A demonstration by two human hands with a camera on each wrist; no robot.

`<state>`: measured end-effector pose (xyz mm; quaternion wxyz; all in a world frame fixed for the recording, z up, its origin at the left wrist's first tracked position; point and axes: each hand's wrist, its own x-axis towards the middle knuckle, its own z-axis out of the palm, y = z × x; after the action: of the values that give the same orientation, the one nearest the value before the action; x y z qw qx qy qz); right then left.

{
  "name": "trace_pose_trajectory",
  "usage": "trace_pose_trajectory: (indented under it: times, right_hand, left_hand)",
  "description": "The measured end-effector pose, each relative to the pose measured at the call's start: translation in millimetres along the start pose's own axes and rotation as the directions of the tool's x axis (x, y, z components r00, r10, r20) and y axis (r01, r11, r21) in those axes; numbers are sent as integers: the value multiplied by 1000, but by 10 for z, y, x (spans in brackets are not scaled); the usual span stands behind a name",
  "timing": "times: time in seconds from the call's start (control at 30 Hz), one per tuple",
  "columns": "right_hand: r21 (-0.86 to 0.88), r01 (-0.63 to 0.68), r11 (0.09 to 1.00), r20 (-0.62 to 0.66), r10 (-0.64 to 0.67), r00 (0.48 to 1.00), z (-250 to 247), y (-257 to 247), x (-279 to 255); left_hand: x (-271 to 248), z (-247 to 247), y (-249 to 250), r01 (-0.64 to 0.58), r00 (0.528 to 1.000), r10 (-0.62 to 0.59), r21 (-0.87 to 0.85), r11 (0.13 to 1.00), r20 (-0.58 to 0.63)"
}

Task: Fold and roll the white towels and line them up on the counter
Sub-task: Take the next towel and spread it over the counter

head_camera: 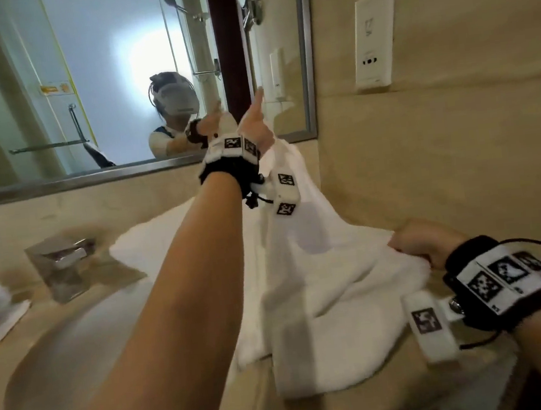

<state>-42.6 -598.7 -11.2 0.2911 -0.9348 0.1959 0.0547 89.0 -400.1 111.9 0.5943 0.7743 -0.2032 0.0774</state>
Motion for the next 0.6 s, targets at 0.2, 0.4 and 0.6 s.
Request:
trace_pose_trajectory:
  times: [0.2, 0.4, 0.6]
  right_hand:
    - [-157, -91, 983, 3, 92, 996, 54, 98, -132]
    - [-140, 235, 962, 17, -235, 972, 281, -102, -385]
    - [-60, 624, 779, 455, -535, 712, 680, -297, -877]
  left_hand:
    - [-398, 172, -156, 72, 946, -151, 268, 961, 287]
    - [-947, 162, -338, -104, 877, -302, 761, 640, 373]
    - [-1522, 30, -673, -280, 551, -680, 875, 396, 484]
